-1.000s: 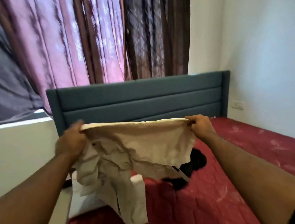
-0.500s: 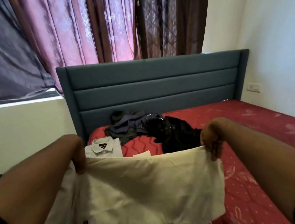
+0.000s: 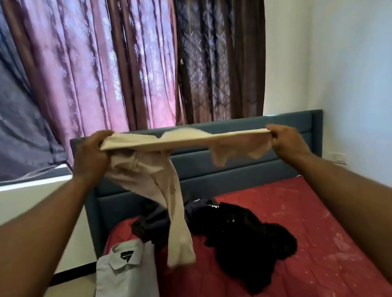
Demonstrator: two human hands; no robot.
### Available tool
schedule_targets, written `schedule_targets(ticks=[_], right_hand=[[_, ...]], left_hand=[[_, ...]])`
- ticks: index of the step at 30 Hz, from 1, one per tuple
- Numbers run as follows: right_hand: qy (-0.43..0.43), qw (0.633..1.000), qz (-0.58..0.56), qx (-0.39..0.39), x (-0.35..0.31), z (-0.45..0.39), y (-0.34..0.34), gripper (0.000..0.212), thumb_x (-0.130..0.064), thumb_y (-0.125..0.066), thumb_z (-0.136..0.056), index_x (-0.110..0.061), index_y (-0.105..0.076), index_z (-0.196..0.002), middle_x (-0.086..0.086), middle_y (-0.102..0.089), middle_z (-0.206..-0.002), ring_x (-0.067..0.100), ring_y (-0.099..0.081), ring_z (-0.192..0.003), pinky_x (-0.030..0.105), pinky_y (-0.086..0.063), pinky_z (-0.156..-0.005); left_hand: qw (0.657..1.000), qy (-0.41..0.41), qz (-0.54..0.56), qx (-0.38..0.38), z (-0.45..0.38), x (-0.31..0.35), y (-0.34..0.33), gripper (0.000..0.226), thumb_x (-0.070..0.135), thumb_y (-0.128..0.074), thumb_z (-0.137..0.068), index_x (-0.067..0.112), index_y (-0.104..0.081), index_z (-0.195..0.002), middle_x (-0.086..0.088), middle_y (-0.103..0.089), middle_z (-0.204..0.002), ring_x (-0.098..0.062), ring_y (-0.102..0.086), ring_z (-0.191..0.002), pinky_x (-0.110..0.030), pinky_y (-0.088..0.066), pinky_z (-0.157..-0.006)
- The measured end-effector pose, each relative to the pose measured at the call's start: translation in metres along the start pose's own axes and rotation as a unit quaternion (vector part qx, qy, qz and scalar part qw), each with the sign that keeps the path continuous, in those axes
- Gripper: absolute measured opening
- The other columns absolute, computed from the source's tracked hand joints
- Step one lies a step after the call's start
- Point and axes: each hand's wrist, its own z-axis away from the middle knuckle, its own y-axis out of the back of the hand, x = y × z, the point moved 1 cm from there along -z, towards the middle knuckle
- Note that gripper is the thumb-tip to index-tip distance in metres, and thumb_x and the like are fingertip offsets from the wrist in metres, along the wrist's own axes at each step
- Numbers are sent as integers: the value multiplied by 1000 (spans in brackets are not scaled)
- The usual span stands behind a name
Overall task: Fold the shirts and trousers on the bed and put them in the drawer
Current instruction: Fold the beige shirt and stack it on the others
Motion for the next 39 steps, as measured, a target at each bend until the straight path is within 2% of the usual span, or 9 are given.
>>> schedule_targets(ticks=[3, 7, 13, 17, 22, 26, 30, 33, 39], right_hand=[[-52, 994, 22, -89, 22, 51, -11, 19, -1, -57, -79, -9, -69, -92, 15, -69, -94, 34, -64, -90, 36, -47, -70], [-122, 959, 95, -239, 71, 155, -32, 32, 1, -49, -85, -6, -69, -109, 20, -66, -114, 36, -61, -107, 38, -49, -89], [-163, 892, 141, -398, 132, 344, -73, 26, -6, -50, -91, -5, -65, -112, 17, -64, -121, 31, -59, -113, 30, -42, -89], [-228, 829, 137, -492, 176, 462, -112, 37, -14, -53, -93, -7, -54, -130, 15, -50, -140, 28, -48, -128, 28, -35, -102], [-323, 880, 49, -345, 185, 511, -127, 40, -8, -41, -97, -8, -52, -136, 15, -46, -144, 33, -45, -129, 36, -33, -108], [-303, 891, 67, -331, 183, 513, -129, 42, -8, -38, -97, -12, -52, -136, 13, -45, -147, 35, -44, -130, 43, -34, -110], [-276, 889, 90, -354, 182, 508, -123, 40, -5, -46, -92, -9, -56, -131, 13, -50, -141, 34, -50, -123, 39, -39, -103], [-292, 884, 119, -346, 184, 507, -117, 40, -10, -53, -91, -5, -53, -130, 15, -50, -140, 36, -48, -123, 41, -40, -103], [-222, 769, 369, -472, 149, 505, -118, 62, -24, -36, -97, -20, -10, -153, 13, -5, -161, 42, 0, -146, 70, 7, -107]], left_hand=[[989, -50, -97, -99, 70, -11, -25, 49, 21, -60, -89, 21, -53, -138, -12, -60, -129, -33, -63, -108, -41, -48, -90], [859, 28, -298, -416, 195, -9, -56, 48, 48, -44, -98, 32, -36, -142, -7, -47, -127, -37, -56, -115, -33, -47, -79], [801, 31, -304, -515, 418, -36, -105, 42, 14, -43, -92, 27, -57, -129, -12, -57, -111, -32, -68, -87, -46, -53, -80], [685, 99, -300, -656, 528, -36, -113, 46, 34, -40, -95, 19, -35, -138, -11, -39, -133, -34, -55, -118, -45, -39, -104], [729, 133, -277, -611, 516, -47, -133, 36, 40, -41, -96, 20, -52, -123, -9, -59, -121, -31, -58, -115, -39, -45, -99], [821, 105, -309, -468, 483, -77, -130, 35, 32, -39, -83, 14, -66, -95, -15, -64, -101, -37, -62, -96, -43, -51, -73], [764, 294, -340, -463, 495, -116, -98, 69, 55, -51, -89, 22, -34, -147, -21, -20, -155, -43, -20, -141, -57, -28, -106], [723, 504, -281, -380, 504, -127, -55, 94, 64, -53, -87, 9, -15, -153, -30, -19, -153, -48, -22, -139, -53, -24, -111], [666, 316, -410, -537, 519, -104, -1, 69, 73, -44, -82, 20, -57, -125, -7, -58, -132, -28, -54, -121, -36, -41, -98]])
